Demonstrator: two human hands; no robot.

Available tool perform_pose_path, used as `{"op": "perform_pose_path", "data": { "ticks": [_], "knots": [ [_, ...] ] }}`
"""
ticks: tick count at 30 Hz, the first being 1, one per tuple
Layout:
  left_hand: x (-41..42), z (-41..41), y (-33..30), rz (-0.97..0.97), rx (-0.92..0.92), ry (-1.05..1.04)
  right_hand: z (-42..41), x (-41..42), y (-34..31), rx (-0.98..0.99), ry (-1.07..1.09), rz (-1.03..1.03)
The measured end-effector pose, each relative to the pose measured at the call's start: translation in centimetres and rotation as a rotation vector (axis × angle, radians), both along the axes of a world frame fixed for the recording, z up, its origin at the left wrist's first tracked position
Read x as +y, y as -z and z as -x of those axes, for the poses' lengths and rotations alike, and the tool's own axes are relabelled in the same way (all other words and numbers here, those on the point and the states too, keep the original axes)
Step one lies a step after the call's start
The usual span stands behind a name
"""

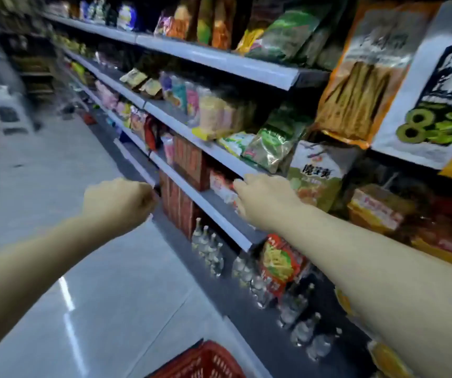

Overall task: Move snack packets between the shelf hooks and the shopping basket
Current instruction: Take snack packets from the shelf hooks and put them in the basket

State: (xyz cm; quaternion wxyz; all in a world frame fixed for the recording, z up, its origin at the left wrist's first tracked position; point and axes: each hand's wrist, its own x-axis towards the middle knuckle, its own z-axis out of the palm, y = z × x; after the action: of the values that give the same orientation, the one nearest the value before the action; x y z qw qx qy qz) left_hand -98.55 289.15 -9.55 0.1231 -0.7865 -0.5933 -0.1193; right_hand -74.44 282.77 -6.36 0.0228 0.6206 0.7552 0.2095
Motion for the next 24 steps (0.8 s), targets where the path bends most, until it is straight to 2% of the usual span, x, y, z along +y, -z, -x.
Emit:
{"op": "perform_pose_path", "data": {
  "ticks": [6,13,16,19,24],
  "knots": [
    [-2.8,7.8,17.9,0.385,-0.121,-0.152,8.0,2.8,16.0,0.036,-0.209,0.297],
    [-13.7,8.6,42.4,0.894,-0.426,-0.51,10.9,0.0,39.9,-0.041,-0.383,0.804],
    [-18.9,7.0,52.9,1.031,-0.575,-0.683,10.8,-1.3,50.5,-0.151,-0.469,0.973],
    [-22.7,5.3,63.2,1.169,-0.69,-0.86,10.9,-1.9,61.3,-0.256,-0.586,1.058],
    [-23.3,3.4,78.3,1.215,-0.729,-1.011,12.5,-1.1,77.9,-0.392,-0.71,1.09]
  ]
}}
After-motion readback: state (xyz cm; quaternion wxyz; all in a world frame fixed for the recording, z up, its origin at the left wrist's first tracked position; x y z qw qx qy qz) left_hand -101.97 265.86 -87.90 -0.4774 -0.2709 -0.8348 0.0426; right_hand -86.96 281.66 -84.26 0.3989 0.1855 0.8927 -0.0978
